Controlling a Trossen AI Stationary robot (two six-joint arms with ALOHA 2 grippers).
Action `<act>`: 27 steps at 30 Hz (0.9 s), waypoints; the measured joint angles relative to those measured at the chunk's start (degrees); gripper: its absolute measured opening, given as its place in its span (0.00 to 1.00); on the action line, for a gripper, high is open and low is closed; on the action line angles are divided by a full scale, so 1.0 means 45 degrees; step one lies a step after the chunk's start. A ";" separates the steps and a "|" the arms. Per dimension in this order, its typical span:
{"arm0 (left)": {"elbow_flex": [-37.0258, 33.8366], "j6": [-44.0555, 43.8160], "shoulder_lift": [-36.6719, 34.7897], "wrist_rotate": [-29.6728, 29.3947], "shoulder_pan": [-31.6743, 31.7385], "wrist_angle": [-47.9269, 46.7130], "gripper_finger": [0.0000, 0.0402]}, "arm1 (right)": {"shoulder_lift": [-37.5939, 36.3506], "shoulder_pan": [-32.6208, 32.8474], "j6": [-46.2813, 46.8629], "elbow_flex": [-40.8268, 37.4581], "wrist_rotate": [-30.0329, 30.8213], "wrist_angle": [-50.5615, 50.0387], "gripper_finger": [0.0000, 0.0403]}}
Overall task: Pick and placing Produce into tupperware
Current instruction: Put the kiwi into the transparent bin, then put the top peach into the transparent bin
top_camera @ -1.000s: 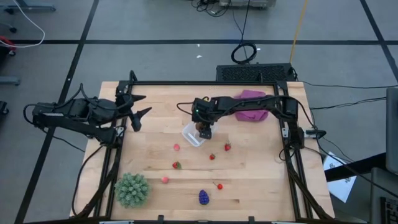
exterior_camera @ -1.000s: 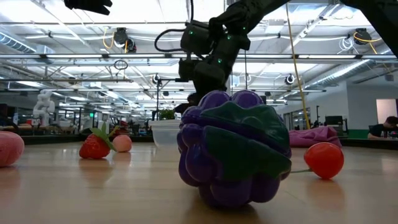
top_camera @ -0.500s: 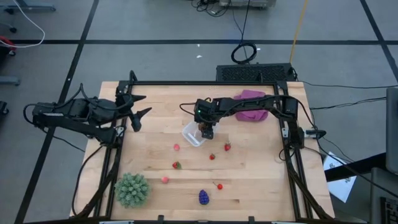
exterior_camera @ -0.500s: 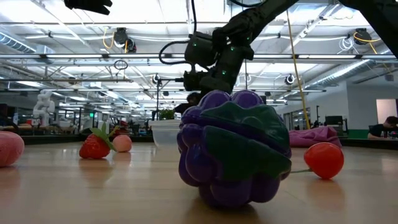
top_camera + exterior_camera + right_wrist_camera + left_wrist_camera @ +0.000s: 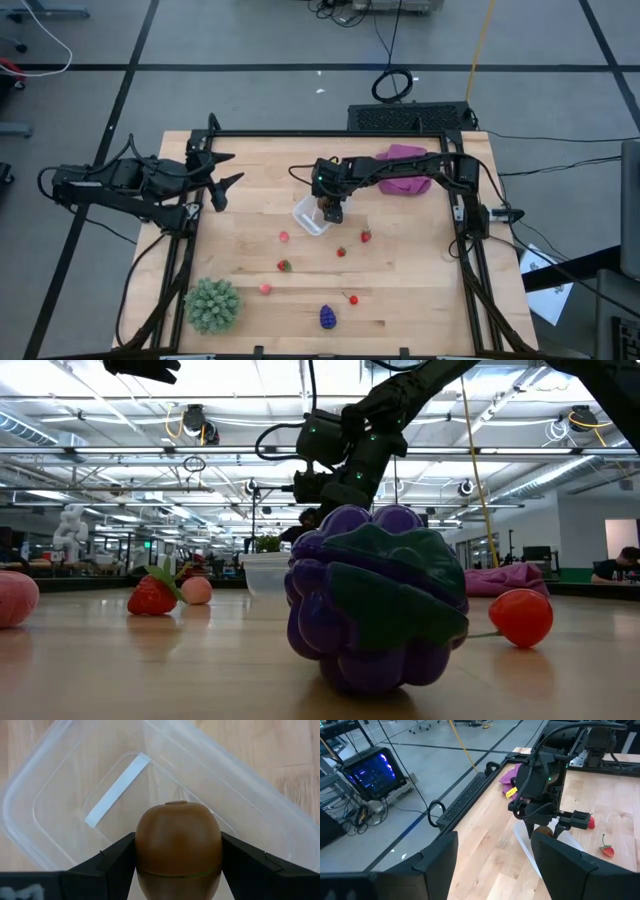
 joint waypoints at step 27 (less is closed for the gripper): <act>0.0000 0.0001 0.0000 -0.0005 0.0005 -0.0058 0.64 | -0.1270 0.0446 0.0268 0.0029 0.0015 -0.0207 0.76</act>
